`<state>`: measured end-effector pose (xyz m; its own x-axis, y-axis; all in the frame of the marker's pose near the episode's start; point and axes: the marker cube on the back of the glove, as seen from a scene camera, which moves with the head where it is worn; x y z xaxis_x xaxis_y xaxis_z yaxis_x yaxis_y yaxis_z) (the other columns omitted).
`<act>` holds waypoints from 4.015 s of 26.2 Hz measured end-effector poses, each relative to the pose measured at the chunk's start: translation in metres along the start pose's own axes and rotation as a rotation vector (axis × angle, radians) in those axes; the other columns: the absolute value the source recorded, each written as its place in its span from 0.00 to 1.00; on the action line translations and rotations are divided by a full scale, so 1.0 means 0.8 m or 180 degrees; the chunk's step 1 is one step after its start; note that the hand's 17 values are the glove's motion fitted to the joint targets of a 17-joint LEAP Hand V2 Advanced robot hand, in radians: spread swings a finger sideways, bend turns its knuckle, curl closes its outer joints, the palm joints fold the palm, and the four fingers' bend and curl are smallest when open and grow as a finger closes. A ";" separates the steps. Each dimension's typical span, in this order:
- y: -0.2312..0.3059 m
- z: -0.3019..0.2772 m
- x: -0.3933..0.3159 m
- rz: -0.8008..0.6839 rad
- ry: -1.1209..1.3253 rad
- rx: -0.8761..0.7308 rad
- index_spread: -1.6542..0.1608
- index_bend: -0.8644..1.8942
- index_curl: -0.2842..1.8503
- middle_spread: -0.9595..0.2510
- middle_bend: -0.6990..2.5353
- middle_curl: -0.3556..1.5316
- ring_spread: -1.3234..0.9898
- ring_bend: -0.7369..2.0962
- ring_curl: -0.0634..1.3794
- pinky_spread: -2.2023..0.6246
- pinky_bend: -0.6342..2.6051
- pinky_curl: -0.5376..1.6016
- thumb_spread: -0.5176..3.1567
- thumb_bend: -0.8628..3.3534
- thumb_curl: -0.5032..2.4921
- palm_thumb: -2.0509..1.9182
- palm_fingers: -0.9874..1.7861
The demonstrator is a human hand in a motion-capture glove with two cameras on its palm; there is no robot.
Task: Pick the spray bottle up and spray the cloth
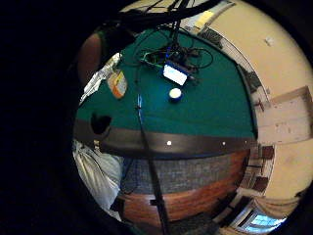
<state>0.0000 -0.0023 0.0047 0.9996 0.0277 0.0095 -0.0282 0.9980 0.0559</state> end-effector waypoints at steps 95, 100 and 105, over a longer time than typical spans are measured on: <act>-0.158 0.242 -0.058 0.0771 -0.3447 0.0769 0.75 0.53 0.36 0.57 0.36 0.48 0.46 0.53 0.41 0.72 0.43 0.49 0.26 0.23 0.38 0.82 0.83; -0.151 0.246 -0.053 0.0845 -0.3510 0.0819 0.75 0.56 0.39 0.55 0.40 0.53 0.46 0.58 0.45 0.73 0.45 0.52 0.21 0.22 0.39 0.81 0.81; -0.149 0.246 -0.049 0.0848 -0.3493 0.0804 0.76 0.52 0.39 0.57 0.40 0.54 0.47 0.57 0.46 0.71 0.44 0.52 0.23 0.20 0.39 0.78 0.72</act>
<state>-0.0373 -0.1337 0.1945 0.4207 0.0483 0.9059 -0.3614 0.9249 0.1185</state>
